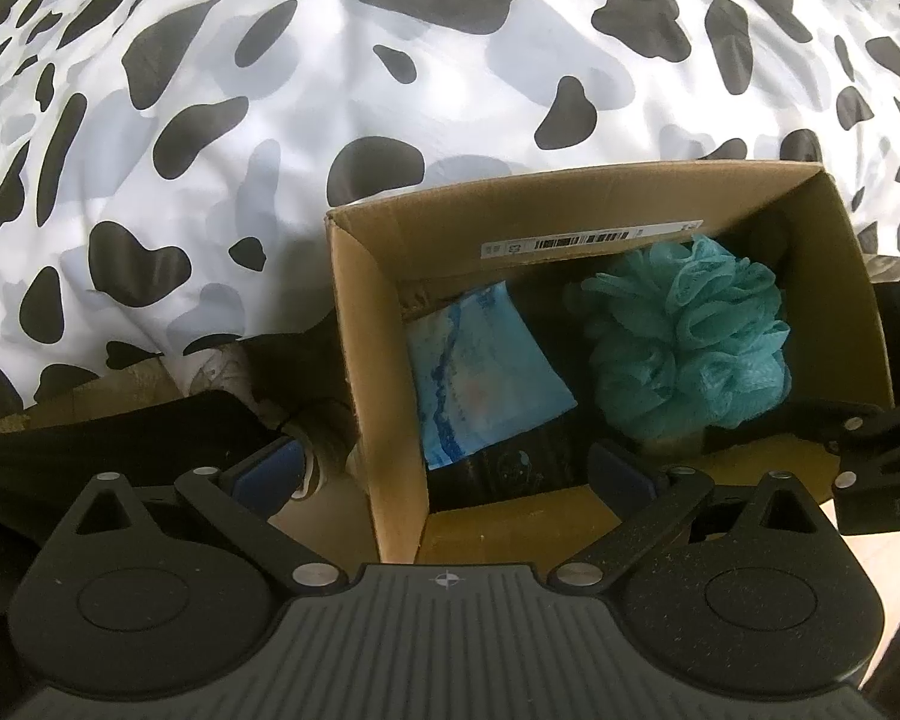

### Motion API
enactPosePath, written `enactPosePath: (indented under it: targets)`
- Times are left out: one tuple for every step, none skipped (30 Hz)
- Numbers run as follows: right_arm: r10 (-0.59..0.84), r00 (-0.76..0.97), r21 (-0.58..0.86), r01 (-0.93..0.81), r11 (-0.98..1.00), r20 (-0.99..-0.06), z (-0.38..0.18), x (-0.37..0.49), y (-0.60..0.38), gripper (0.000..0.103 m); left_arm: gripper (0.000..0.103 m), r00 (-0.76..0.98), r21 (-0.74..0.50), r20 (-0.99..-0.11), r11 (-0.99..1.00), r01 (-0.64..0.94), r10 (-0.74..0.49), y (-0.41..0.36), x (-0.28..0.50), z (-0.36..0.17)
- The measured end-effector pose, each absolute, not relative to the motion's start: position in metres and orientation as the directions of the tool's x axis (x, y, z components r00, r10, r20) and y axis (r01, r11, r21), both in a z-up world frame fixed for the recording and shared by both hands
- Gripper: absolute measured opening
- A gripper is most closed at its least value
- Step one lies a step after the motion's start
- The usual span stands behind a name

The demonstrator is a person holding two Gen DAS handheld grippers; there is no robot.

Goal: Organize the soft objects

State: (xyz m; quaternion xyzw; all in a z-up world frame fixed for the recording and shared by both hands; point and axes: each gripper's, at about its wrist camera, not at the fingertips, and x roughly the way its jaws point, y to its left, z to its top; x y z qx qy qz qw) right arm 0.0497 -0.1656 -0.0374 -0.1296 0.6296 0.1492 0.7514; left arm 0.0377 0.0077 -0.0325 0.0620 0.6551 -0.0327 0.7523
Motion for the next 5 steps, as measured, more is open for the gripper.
enactPosePath:
  targets:
    - [0.061,0.163,-0.007,-0.386,0.922,-0.985,-0.0375,0.0498,-0.1656,0.103,0.103,0.143,0.044,-0.989,0.991,0.126,0.026,0.0086,0.0373,-0.0317]
    - [0.06,0.163,-0.008,-0.386,0.923,-0.985,-0.0375,0.0498,-0.1658,0.103,0.103,0.148,0.035,-0.989,0.992,0.121,0.017,0.0097,0.037,-0.0308]
    - [0.059,0.166,-0.01,-0.384,0.923,-0.984,-0.0373,0.0501,-0.1661,0.103,0.103,0.151,0.028,-0.989,0.993,0.118,0.01,0.0104,0.0368,-0.0302]
    - [0.058,0.169,-0.011,-0.383,0.924,-0.984,-0.0369,0.0502,-0.1665,0.103,0.103,0.153,0.026,-0.988,0.993,0.114,0.008,0.0107,0.0367,-0.0298]
    - [0.058,0.171,-0.011,-0.381,0.925,-0.984,-0.0366,0.0504,-0.167,0.103,0.103,0.155,0.026,-0.988,0.993,0.111,0.009,0.011,0.0367,-0.0297]
